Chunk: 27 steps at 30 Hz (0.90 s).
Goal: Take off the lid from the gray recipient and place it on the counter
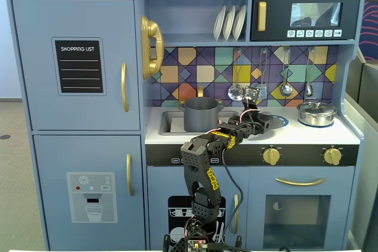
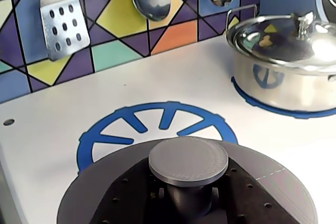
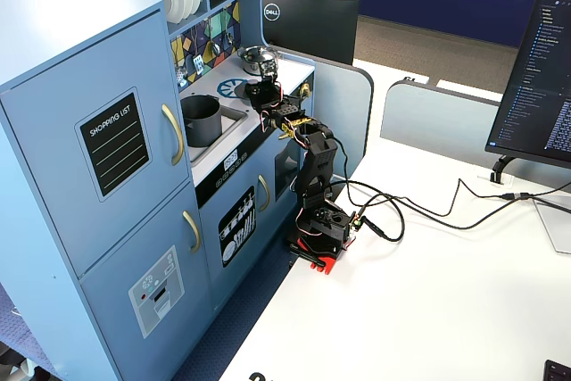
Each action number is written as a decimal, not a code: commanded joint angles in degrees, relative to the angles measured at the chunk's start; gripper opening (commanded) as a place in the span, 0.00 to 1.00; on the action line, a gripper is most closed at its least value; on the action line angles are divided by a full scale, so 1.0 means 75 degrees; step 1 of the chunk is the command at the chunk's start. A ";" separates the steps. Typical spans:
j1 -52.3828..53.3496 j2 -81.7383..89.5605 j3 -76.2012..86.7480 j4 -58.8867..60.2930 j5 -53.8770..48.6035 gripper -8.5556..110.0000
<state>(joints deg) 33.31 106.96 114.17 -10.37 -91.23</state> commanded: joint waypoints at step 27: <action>0.0152 -0.0152 0.0703 -0.0961 -0.0539 0.34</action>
<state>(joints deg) 33.57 102.74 119.79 -18.11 -93.78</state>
